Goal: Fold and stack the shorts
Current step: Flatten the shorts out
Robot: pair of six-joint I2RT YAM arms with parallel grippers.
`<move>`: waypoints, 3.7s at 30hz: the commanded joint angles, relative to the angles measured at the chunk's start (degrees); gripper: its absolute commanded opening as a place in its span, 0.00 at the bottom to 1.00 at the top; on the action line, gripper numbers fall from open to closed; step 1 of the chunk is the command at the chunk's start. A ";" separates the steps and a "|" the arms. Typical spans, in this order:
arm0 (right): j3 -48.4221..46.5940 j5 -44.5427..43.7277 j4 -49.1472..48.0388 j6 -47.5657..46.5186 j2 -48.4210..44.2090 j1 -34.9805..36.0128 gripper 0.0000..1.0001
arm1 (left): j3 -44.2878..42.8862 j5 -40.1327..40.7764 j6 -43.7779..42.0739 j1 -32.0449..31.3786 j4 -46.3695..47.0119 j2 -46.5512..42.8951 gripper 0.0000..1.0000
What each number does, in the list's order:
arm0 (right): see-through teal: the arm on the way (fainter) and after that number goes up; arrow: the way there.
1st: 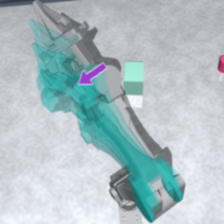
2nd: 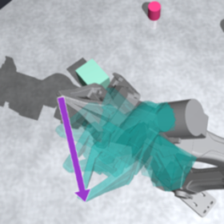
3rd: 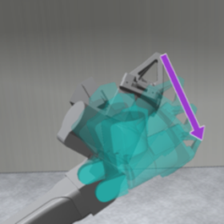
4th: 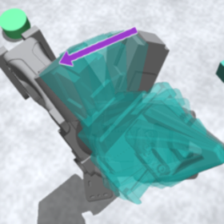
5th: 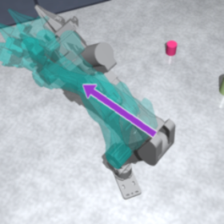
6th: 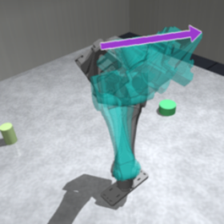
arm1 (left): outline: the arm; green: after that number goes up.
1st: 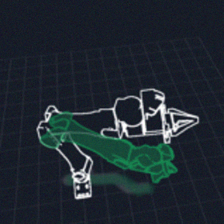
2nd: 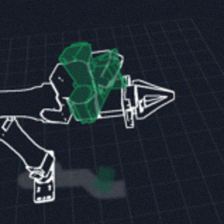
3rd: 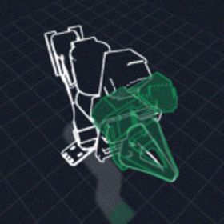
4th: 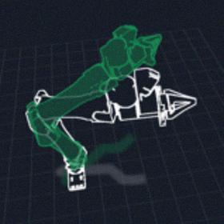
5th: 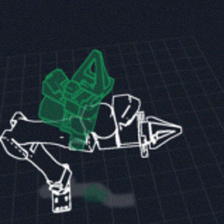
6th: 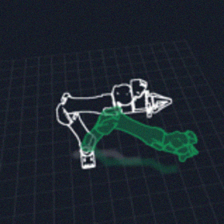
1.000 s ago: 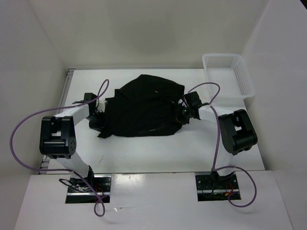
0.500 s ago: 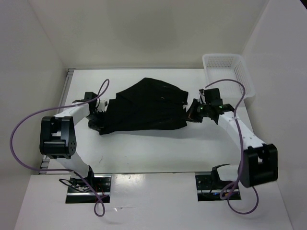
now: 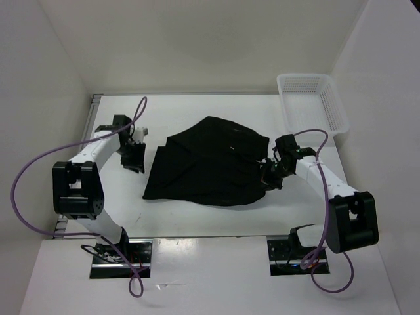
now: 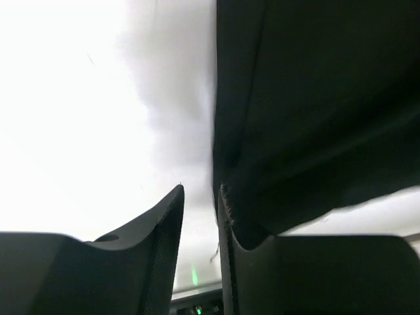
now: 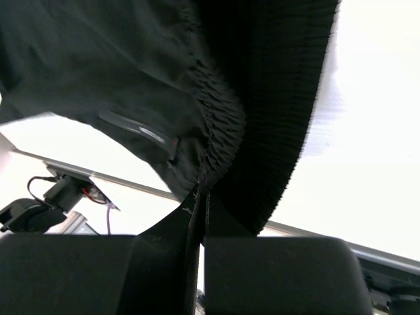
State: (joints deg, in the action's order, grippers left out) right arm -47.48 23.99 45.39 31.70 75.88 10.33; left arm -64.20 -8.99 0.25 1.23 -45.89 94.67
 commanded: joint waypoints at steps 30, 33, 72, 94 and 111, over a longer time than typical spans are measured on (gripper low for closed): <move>-0.50 -2.72 1.20 -0.68 -3.01 -0.40 0.00 | -13.76 -14.29 -0.25 -3.61 15.65 18.97 0.51; -0.50 -2.72 1.20 -0.15 -3.02 -0.40 0.00 | -13.75 -16.75 -0.25 -3.61 16.88 18.97 0.51; -3.14 -8.78 8.84 -1.29 -1.78 -0.40 0.00 | -26.67 -5.60 -0.25 0.96 15.30 20.99 0.00; -4.81 -12.30 10.60 -1.91 1.12 2.34 0.36 | -30.89 -17.11 -0.25 0.87 9.16 23.37 0.53; -8.50 -16.78 4.45 -0.41 4.35 0.57 0.64 | -6.02 -5.94 -0.25 -1.76 0.19 8.25 0.54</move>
State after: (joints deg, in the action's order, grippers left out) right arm -54.76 7.29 53.19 31.51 76.88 11.20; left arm -70.39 -14.68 0.21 -0.05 -45.54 103.09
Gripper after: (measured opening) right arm 0.619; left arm 0.543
